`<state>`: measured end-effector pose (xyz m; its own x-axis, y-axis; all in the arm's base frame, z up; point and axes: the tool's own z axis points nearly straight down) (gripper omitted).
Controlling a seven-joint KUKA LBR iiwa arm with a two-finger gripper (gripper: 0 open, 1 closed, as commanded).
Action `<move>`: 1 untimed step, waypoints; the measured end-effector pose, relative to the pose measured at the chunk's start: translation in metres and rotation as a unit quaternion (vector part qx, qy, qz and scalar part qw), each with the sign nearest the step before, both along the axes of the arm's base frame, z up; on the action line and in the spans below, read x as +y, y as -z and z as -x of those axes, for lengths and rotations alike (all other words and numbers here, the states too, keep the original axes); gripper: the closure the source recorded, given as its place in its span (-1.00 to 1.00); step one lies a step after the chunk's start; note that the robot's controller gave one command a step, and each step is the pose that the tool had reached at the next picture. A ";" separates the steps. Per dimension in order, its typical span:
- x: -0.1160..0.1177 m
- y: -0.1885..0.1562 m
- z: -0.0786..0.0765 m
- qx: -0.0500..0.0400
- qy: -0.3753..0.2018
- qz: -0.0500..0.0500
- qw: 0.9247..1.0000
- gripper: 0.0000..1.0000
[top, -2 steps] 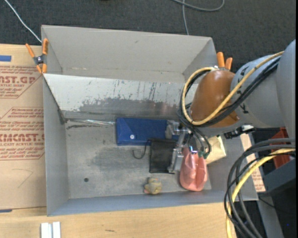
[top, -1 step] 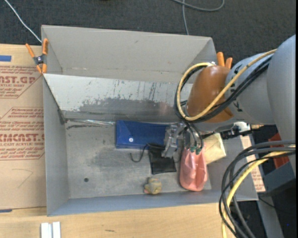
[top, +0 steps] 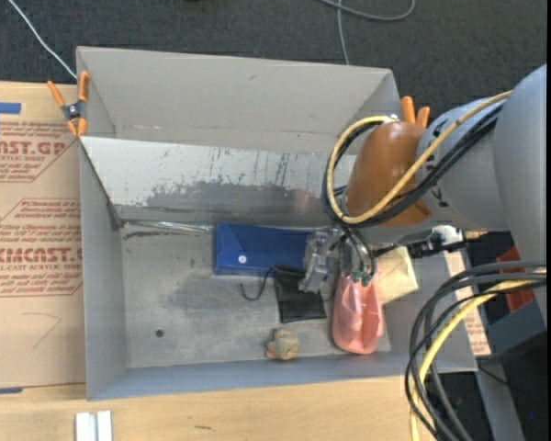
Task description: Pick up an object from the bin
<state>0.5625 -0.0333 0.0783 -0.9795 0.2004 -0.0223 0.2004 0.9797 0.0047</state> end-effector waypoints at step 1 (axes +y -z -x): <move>0.001 0.003 0.003 -0.005 0.008 0.000 1.000 1.00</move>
Offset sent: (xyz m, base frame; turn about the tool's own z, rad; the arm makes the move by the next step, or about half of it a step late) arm -0.0073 0.0073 -0.0083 0.0272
